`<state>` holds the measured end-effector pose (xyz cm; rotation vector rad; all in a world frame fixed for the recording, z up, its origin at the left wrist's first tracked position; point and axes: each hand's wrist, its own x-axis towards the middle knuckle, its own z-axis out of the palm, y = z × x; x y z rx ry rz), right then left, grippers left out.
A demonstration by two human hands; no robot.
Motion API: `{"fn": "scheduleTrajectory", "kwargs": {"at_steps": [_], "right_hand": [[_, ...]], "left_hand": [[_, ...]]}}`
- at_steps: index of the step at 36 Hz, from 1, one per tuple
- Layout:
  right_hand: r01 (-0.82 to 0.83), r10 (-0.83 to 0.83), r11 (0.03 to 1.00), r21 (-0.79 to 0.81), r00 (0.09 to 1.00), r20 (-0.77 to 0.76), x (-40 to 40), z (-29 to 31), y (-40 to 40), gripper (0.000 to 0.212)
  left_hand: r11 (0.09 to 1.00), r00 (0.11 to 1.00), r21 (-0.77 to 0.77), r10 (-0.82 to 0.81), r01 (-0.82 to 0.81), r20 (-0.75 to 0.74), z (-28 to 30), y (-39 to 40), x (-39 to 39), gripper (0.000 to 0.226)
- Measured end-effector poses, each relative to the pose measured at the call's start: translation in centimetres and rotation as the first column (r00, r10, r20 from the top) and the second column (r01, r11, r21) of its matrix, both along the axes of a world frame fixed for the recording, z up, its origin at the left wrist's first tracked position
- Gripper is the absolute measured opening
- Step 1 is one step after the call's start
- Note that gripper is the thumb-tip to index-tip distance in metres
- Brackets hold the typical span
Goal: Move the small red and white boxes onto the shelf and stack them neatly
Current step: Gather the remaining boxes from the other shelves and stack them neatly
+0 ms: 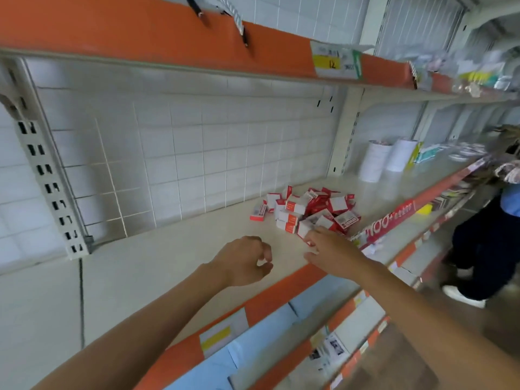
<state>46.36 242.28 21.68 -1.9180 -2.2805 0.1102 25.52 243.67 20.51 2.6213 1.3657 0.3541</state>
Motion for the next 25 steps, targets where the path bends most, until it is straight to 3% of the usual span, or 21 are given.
{"fn": "scheduleTrajectory", "kwargs": {"at_steps": [14,19,25], "right_hand": [[-0.022,0.021,0.999,0.036,1.000,0.015,4.2,-2.0,8.3,0.032],[-0.239,0.239,0.971,0.028,0.971,0.024,3.9,-2.1,8.5,0.037],[-0.456,0.458,0.889,0.035,0.883,-0.102,0.7,-2.3,7.1,0.030]], "left_hand": [[0.978,0.976,-0.006,0.208,-0.209,-0.066,0.0,1.2,4.9,0.025],[0.938,0.938,0.012,0.348,-0.347,-0.014,-0.9,-0.5,5.4,0.023],[0.838,0.838,0.031,0.542,-0.544,0.058,-2.2,-4.9,3.9,0.024]]}}
